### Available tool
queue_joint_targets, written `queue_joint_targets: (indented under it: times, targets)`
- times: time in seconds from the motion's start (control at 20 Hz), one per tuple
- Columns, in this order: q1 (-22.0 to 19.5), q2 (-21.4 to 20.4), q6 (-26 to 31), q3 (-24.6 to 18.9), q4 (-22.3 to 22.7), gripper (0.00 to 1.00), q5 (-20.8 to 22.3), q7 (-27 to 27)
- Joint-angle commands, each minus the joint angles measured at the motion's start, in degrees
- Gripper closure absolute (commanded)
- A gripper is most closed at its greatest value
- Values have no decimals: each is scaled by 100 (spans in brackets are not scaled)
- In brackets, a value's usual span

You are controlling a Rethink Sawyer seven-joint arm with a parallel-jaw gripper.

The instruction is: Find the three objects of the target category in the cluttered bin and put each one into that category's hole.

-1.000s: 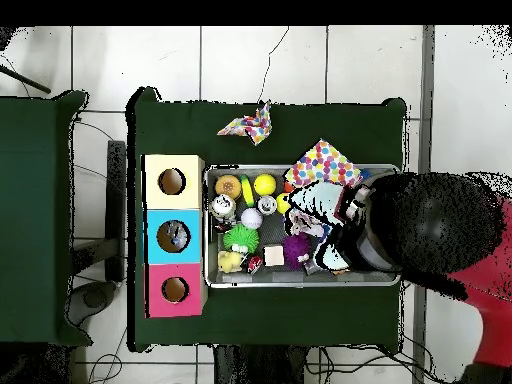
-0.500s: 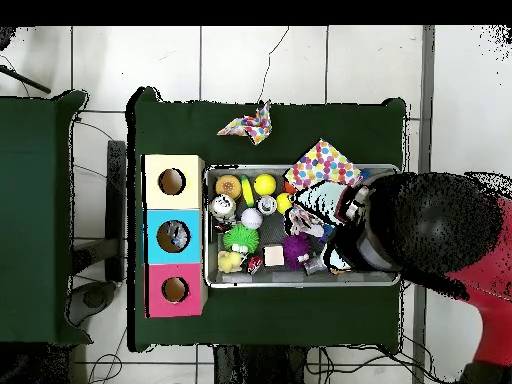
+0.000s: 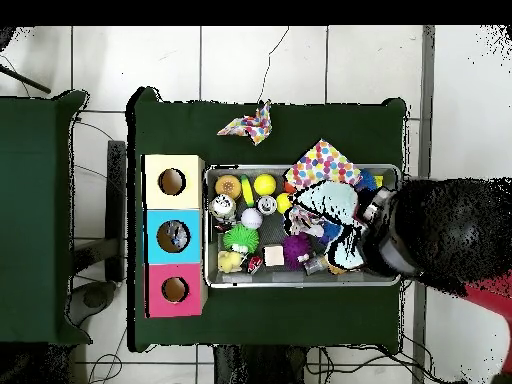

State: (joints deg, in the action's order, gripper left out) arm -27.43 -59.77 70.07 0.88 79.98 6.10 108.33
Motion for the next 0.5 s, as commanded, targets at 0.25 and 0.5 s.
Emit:
queue_joint_targets:
  times: [0.25, 0.5]
  targets:
    - [-831, -390, 122, -529, 557, 100, 17, -1799]
    - [-939, -484, 138, -677, 657, 100, 76, -1845]
